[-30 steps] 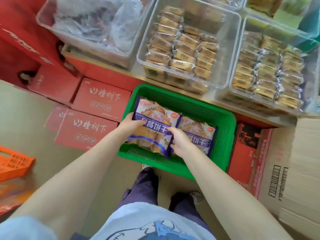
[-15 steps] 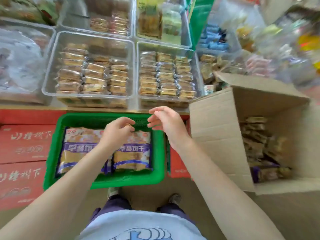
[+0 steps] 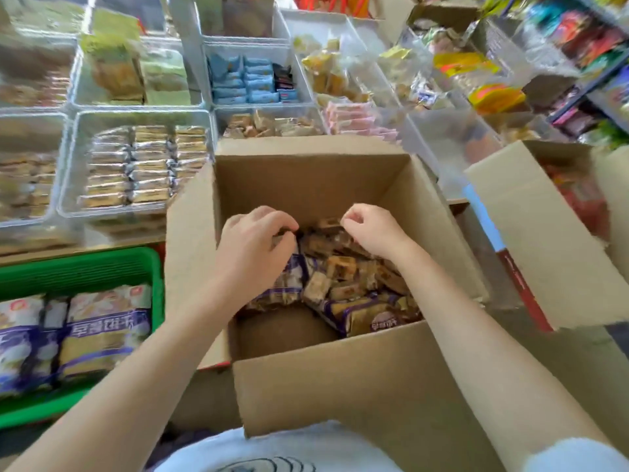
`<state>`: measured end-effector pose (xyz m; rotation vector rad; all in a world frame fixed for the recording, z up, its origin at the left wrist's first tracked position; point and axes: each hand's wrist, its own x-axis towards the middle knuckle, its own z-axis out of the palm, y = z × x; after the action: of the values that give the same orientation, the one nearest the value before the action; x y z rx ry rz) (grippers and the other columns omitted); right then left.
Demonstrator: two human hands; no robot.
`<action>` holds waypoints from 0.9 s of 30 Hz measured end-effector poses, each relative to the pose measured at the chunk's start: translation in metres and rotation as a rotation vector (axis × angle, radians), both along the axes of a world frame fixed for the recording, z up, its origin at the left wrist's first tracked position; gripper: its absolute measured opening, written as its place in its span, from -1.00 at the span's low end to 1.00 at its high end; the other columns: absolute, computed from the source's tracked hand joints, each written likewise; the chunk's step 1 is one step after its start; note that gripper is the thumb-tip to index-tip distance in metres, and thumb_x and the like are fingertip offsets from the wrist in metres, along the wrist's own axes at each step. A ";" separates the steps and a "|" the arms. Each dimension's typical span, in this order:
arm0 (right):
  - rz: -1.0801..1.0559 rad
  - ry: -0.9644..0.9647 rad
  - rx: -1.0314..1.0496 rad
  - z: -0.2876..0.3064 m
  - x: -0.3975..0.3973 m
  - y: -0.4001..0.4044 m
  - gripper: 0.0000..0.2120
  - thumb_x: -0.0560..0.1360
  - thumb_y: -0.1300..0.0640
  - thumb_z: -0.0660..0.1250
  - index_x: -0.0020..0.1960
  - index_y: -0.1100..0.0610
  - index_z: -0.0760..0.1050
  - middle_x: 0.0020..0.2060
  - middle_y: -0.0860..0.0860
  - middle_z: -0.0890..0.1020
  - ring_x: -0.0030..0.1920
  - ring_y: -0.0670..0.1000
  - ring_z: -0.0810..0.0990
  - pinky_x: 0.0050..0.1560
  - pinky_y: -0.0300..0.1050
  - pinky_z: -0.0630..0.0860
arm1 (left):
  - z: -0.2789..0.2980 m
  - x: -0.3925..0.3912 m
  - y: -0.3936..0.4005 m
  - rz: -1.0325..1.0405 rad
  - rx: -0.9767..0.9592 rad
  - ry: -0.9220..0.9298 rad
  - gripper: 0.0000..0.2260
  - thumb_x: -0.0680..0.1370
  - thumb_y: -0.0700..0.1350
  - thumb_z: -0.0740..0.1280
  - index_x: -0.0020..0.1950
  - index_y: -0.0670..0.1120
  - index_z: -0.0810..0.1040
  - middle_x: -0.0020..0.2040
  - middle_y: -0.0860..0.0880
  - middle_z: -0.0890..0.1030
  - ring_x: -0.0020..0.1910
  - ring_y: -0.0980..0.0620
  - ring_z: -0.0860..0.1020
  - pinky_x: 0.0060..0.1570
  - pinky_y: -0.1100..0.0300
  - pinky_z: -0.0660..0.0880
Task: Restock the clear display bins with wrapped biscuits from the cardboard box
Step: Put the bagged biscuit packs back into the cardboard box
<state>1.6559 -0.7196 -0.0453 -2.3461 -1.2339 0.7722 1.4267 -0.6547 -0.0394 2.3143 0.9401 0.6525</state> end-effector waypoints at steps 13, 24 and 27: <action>0.029 -0.212 -0.413 -0.118 0.092 0.024 -0.45 0.65 0.14 0.21 0.59 0.06 0.13 0.58 0.03 0.07 0.48 0.24 0.23 0.42 0.27 0.33 | -0.027 0.018 -0.012 0.116 -0.007 0.408 -0.78 0.64 -0.09 0.29 0.24 -0.03 0.63 0.21 0.00 0.56 0.13 0.00 0.55 0.05 0.12 0.52; 0.120 -0.485 -0.194 -0.107 0.090 0.040 -0.68 0.57 0.07 0.33 0.28 0.15 0.47 0.31 0.15 0.41 0.33 0.23 0.36 0.30 0.13 0.42 | -0.028 0.019 -0.013 0.145 -0.036 0.420 -0.73 0.65 -0.06 0.26 0.34 -0.02 0.55 0.29 0.02 0.52 0.18 0.05 0.52 -0.04 0.29 0.38; 0.027 0.006 -0.042 -0.063 0.074 0.053 -0.70 0.51 0.00 0.40 0.14 0.13 0.48 0.11 0.08 0.56 0.10 0.11 0.55 0.10 0.05 0.57 | -0.025 0.020 -0.012 0.143 -0.098 0.363 -0.67 0.65 -0.05 0.28 0.43 0.01 0.46 0.29 0.04 0.53 0.18 0.09 0.53 0.00 0.32 0.43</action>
<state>1.7302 -0.6665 -0.1084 -2.3635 -1.2615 0.8210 1.4464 -0.6670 -0.0648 2.3343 1.2802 0.2336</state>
